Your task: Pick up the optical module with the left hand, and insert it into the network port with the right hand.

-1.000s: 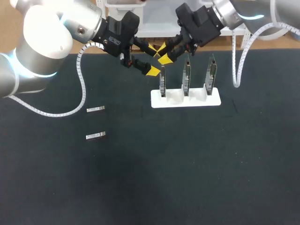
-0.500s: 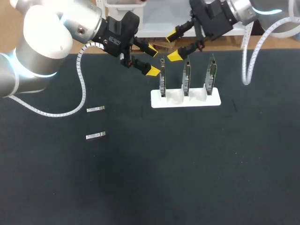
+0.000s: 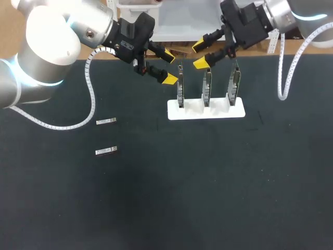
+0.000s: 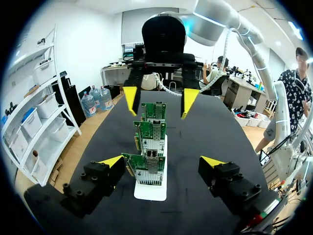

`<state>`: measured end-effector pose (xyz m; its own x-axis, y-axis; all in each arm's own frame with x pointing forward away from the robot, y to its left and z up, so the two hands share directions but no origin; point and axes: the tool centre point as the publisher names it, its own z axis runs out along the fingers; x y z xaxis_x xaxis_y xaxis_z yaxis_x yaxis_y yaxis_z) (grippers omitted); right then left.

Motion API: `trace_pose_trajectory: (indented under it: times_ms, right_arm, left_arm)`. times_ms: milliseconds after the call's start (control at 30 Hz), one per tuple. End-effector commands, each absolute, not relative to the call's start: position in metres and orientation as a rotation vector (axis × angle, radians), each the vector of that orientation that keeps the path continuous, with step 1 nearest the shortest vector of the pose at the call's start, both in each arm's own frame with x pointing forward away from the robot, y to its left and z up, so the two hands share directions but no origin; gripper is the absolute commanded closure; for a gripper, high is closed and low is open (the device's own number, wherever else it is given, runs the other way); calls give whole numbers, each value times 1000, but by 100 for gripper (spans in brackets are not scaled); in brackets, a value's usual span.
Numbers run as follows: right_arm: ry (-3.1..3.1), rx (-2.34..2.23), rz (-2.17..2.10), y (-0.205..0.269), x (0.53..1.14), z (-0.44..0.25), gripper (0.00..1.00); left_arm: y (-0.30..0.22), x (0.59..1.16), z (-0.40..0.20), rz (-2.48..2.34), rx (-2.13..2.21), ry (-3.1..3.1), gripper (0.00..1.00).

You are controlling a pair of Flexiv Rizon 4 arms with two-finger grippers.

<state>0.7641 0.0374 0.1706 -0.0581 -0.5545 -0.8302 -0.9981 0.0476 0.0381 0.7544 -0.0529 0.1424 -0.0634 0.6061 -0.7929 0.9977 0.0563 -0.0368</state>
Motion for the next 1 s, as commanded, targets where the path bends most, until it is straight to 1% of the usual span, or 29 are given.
trace_pose_trajectory:
  times_ms: [33,433,1000]
  right_arm:
    - [1682,-1574,886,37,763,170,100]
    - [1665,-1577,897,38,760,172,100]
    - [1645,-1624,910,64,761,167,100]
  left_arm:
    - [-53,755,142,-834,1613,1736,0]
    - [-53,755,142,-834,1613,1736,0]
    - [-53,755,142,-834,1613,1736,0]
